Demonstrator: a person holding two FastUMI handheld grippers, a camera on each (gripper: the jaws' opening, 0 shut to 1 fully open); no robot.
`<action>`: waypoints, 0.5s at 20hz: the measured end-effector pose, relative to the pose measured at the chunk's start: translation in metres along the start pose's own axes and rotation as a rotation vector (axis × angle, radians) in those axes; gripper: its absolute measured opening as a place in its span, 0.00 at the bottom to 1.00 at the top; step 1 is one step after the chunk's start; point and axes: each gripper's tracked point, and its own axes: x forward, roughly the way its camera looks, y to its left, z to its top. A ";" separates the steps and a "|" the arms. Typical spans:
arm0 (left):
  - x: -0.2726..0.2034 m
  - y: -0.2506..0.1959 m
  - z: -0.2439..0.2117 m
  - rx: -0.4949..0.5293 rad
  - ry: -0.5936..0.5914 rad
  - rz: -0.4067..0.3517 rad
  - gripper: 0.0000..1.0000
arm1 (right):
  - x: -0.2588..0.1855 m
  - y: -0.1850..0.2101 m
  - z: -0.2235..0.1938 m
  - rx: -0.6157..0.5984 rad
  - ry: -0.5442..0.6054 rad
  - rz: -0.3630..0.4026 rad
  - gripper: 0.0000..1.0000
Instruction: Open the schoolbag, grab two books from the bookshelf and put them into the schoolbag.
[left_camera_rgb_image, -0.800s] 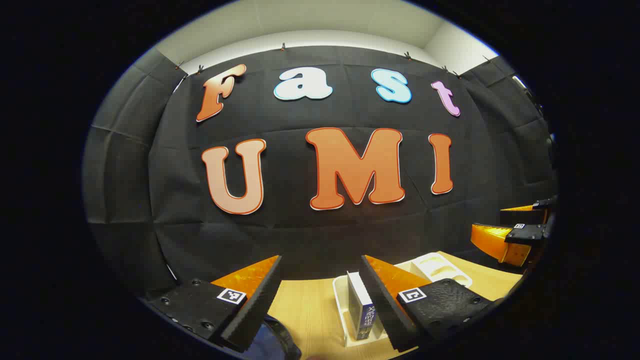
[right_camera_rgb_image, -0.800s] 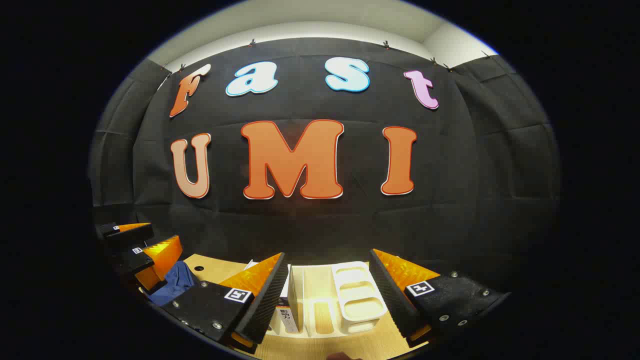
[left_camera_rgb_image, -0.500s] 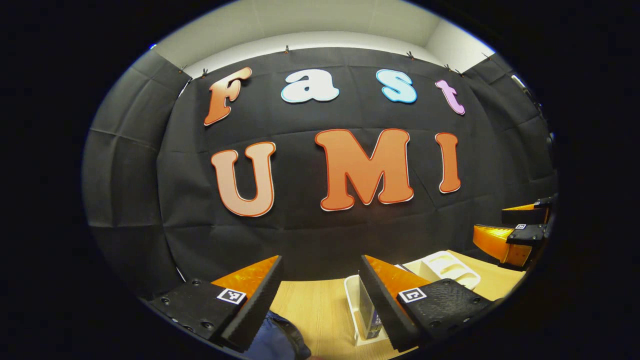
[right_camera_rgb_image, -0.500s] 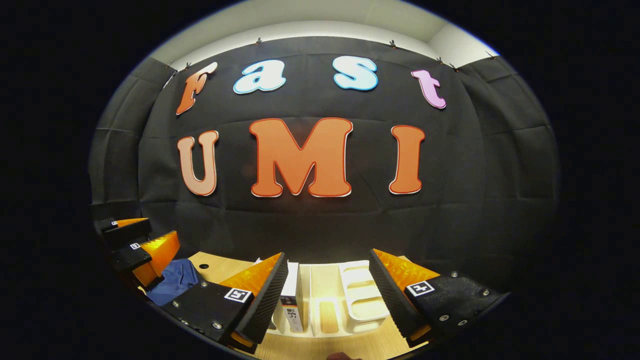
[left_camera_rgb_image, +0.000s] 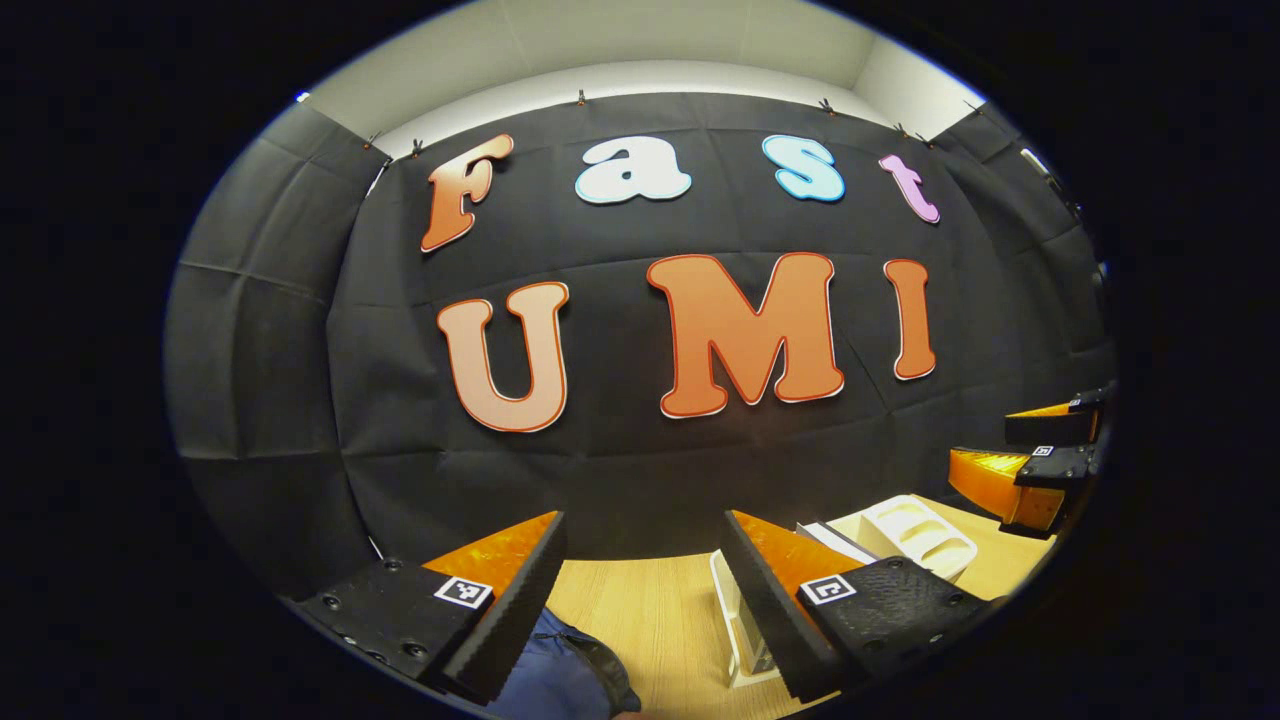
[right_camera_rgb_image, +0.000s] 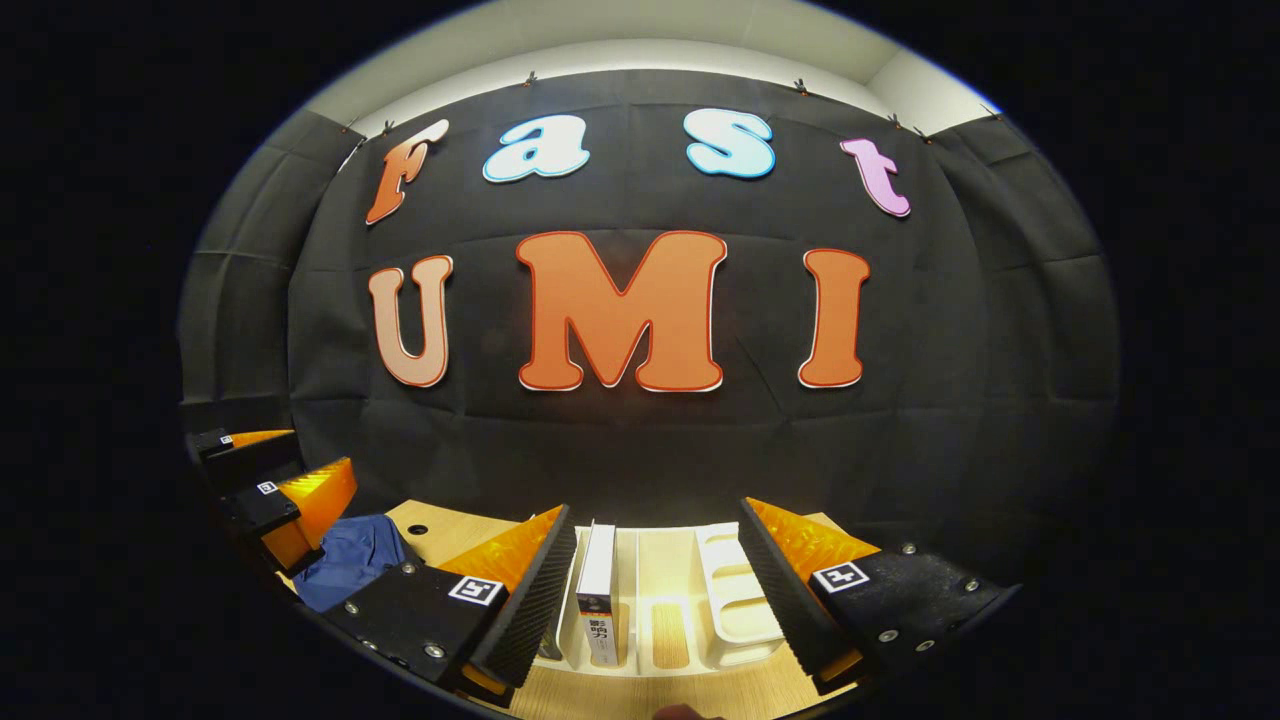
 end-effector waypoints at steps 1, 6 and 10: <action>-0.001 0.001 -0.001 -0.003 -0.001 0.001 0.95 | 0.000 0.001 0.000 -0.003 -0.001 0.001 0.96; -0.002 0.005 -0.001 -0.010 -0.003 0.014 0.96 | -0.001 0.006 0.002 -0.006 -0.002 0.011 0.97; -0.006 0.005 0.003 -0.009 -0.016 0.018 0.99 | -0.002 0.008 0.004 -0.004 -0.003 0.020 0.97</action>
